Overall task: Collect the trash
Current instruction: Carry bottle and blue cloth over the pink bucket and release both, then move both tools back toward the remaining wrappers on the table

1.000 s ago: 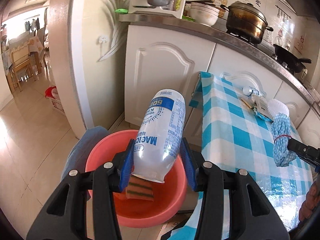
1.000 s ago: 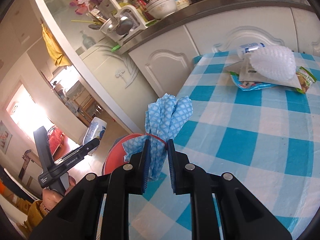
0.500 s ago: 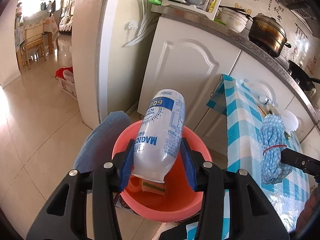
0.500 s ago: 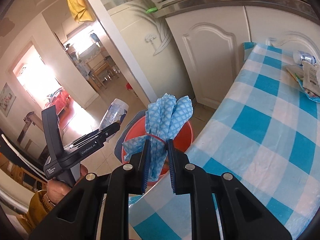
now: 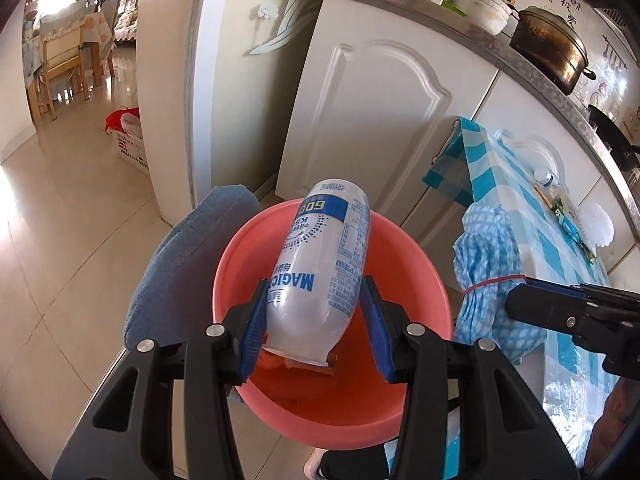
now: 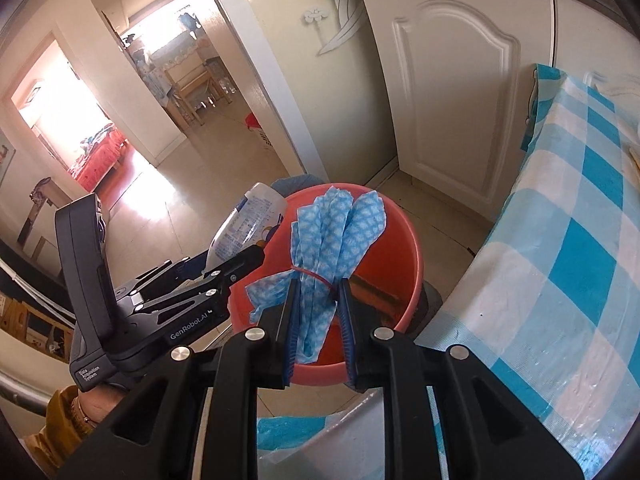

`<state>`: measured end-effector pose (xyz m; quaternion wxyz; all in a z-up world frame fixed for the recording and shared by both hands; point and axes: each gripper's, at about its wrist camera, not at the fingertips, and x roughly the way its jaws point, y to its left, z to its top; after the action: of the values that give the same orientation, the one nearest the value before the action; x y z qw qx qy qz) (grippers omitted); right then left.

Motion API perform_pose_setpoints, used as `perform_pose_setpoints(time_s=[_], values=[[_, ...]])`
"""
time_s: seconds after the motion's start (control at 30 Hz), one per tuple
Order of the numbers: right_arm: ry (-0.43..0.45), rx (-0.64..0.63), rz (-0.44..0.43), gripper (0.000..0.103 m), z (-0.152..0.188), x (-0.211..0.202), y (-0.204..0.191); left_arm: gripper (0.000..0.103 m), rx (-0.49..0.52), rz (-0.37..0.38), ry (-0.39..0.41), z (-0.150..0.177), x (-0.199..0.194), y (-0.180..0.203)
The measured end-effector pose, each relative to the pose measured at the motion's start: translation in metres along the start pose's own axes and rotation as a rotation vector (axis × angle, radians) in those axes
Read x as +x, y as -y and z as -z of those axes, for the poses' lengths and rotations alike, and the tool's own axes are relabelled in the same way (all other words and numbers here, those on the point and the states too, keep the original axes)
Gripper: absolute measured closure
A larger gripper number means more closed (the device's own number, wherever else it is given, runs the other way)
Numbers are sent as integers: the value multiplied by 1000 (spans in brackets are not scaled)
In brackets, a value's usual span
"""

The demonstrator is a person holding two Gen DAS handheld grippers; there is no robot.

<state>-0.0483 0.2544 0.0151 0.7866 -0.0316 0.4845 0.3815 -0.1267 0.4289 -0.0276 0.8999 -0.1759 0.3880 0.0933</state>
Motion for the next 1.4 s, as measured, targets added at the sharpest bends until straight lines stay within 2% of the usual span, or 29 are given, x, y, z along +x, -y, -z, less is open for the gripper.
perform_pose_setpoints(time_s=[0.03,0.07,0.1,0.23,0.37,0.5,0.6,0.73,0.8,0.97,1.1,1.2,1.4], values=[[-1,6,5,74,0,2,1,39,3,-10,-9,1,4,1],[2,9,12,66,0,2,1,22,-1,-30,-12,1,6,1],[6,15,17,56,1,2,3,19,-7,-41,-9,1,8,0],[33,42,24,43,3,-8,11,16,-30,-55,-35,2,10,-6],[93,75,19,23,10,-30,21,15,-42,-48,-29,3,1,-10],[160,103,31,15,18,-54,31,14,-33,-64,8,3,-9,-8],[206,111,29,14,24,-69,39,14,-72,-45,57,4,-20,-12],[281,135,26,13,31,-86,50,14,-205,-15,165,10,-38,-24],[329,144,25,13,37,-95,58,14,-231,-7,182,9,-44,-25],[453,145,50,10,51,-116,72,14,-172,7,197,4,-57,-12],[531,139,97,7,60,-136,82,14,-140,49,179,-2,-67,2],[566,135,138,6,66,-150,90,14,-110,70,195,-5,-76,15],[621,197,179,5,82,-183,116,14,-55,121,170,-13,-85,47]])
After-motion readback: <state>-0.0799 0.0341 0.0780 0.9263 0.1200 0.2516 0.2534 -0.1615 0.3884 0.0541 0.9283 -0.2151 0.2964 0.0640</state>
